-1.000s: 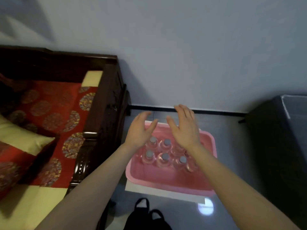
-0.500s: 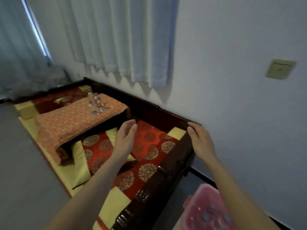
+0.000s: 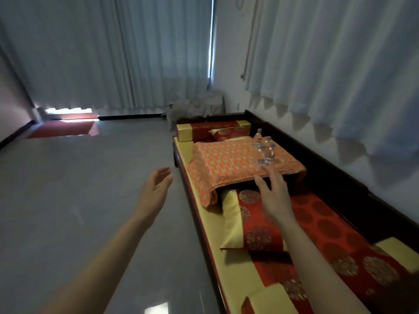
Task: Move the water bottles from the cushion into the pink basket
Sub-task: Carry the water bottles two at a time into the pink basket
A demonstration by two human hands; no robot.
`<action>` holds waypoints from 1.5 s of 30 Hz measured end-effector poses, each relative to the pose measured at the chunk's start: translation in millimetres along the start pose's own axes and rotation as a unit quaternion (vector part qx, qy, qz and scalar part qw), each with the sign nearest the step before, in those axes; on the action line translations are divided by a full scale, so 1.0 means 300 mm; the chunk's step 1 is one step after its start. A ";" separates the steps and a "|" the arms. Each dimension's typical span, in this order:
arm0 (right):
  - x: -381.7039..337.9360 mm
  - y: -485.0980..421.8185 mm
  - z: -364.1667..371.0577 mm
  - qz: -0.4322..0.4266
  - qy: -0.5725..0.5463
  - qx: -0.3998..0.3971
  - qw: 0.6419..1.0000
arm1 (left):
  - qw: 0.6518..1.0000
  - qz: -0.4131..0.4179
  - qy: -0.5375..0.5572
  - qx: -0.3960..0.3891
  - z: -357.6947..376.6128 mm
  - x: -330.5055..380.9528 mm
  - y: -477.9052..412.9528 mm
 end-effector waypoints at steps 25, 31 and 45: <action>0.250 -1.117 0.872 0.106 0.007 -0.135 0.985 | 0.981 -0.158 -0.042 -0.103 -0.537 -0.758 -1.098; 0.344 -1.443 0.886 0.128 -0.001 -0.104 0.986 | 0.979 -0.157 -0.030 -0.125 -0.527 -0.832 -1.466; 0.622 -2.029 0.926 0.295 -0.010 0.065 0.953 | 0.942 -0.134 -0.016 -0.306 -0.168 -1.034 -2.510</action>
Point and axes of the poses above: each hand's wrist, its own y-axis away from the middle knuckle, its own z-axis out of the palm, x = y × z, the point moved 6 cm from there along -y, towards the middle knuckle, and after that the axes turned 15 degrees about -x, right-handed, at the moved point
